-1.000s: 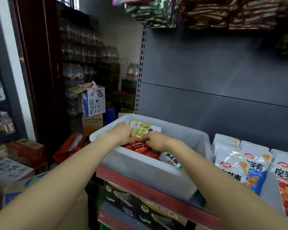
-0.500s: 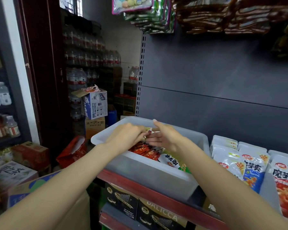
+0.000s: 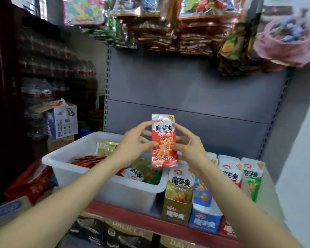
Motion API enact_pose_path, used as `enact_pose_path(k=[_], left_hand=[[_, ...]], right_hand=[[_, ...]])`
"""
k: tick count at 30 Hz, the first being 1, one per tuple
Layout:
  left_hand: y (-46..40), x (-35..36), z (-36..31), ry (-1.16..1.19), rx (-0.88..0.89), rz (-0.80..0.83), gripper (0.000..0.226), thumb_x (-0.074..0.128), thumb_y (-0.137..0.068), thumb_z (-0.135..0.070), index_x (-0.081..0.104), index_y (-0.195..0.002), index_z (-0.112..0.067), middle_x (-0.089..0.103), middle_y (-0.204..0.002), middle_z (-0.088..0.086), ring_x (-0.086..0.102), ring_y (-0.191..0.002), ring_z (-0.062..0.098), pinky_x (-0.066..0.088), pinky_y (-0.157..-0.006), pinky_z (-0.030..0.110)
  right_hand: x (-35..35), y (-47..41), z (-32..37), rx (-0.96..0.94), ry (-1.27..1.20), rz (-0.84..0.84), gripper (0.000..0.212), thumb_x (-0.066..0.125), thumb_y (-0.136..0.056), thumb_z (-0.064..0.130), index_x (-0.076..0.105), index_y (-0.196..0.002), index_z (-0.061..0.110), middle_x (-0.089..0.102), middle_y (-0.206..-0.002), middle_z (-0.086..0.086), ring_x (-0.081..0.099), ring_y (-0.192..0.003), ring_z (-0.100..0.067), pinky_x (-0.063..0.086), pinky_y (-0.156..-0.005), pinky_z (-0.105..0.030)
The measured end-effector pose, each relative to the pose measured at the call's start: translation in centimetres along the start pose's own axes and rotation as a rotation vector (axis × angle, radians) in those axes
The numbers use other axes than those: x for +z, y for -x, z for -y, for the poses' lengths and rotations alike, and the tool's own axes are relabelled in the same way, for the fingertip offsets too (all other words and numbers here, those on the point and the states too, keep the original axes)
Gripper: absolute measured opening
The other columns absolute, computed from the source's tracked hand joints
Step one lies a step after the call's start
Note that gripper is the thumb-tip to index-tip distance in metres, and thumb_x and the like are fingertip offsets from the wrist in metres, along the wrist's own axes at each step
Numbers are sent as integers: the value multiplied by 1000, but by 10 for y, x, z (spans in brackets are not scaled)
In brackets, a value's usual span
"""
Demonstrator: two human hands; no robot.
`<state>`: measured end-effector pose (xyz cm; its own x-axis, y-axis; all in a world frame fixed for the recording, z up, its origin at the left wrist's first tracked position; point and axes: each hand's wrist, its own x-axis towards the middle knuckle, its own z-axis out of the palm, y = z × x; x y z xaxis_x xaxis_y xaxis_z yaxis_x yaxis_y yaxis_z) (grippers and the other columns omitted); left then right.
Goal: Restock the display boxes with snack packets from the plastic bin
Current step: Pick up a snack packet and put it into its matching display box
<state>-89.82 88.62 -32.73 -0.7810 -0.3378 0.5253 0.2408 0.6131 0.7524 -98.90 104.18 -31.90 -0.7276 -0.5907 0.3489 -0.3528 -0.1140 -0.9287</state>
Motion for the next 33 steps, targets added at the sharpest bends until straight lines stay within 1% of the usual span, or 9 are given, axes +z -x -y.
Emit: enact_pose_path(k=[4,8,13,16,19,22,25,29,33], left_hand=[[-11,58,-32,67,64,4,58,72,-80,-6,50,-126,-34,67,-96,-2,65,-68,14,57,-67,34],[-21,119,-51,67,122,64,63,70,-80,-4,46,-132,-31,67,-94,-2,67,-65,11,57,-68,30],[-29,169,-63,-11,104,118,83,71,-79,-6,27,-144,-34,66,-89,-3,65,-71,10,55,-66,26],[-32,185,-60,-85,73,110,92,72,-77,-8,18,-146,-35,68,-84,-7,66,-74,10,57,-72,35],[-32,193,-60,-179,58,96,82,70,-79,-10,23,-144,-31,70,-86,-6,67,-78,14,56,-76,40],[-30,196,-63,-245,66,70,76,66,-83,-13,23,-144,-31,69,-86,-5,63,-85,17,52,-76,37],[-30,197,-65,-262,92,38,72,64,-85,-13,26,-142,-35,65,-85,-6,60,-82,16,51,-72,35],[-32,200,-62,-376,118,34,61,62,-88,-15,31,-135,-38,67,-84,-7,63,-74,15,54,-64,36],[-32,206,-53,-513,106,124,39,57,-86,-9,43,-117,-27,66,-88,-2,62,-83,23,51,-64,37]], right_hand=[[-56,23,2,-84,103,-103,65,56,-83,-12,49,-134,28,66,-83,-2,63,-72,-9,54,-63,-26],[-108,40,-4,-134,163,-228,66,58,-85,-9,44,-135,32,68,-67,8,64,-59,-3,50,-53,-18],[-153,47,-21,-123,309,-327,73,62,-84,-3,34,-142,33,68,-80,-2,67,-70,-12,57,-64,-30],[-166,47,-33,-70,370,-382,74,66,-83,3,32,-143,33,67,-86,-4,67,-73,-15,57,-64,-32],[-171,48,-39,-59,467,-399,50,67,-83,3,51,-127,20,63,-87,2,62,-72,-8,49,-57,-20],[-175,48,-47,-19,476,-378,18,70,-82,7,60,-95,15,66,-91,1,66,-78,-16,56,-69,-34],[-176,45,-54,-11,485,-366,19,73,-79,12,57,-82,22,70,-90,0,68,-80,-16,57,-75,-39],[-175,43,-55,-26,566,-349,22,70,-83,15,55,-99,18,65,-94,7,62,-80,-5,47,-64,-16],[-177,43,-56,-40,608,-366,34,66,-84,9,51,-114,19,62,-93,7,58,-74,1,43,-57,-13]])
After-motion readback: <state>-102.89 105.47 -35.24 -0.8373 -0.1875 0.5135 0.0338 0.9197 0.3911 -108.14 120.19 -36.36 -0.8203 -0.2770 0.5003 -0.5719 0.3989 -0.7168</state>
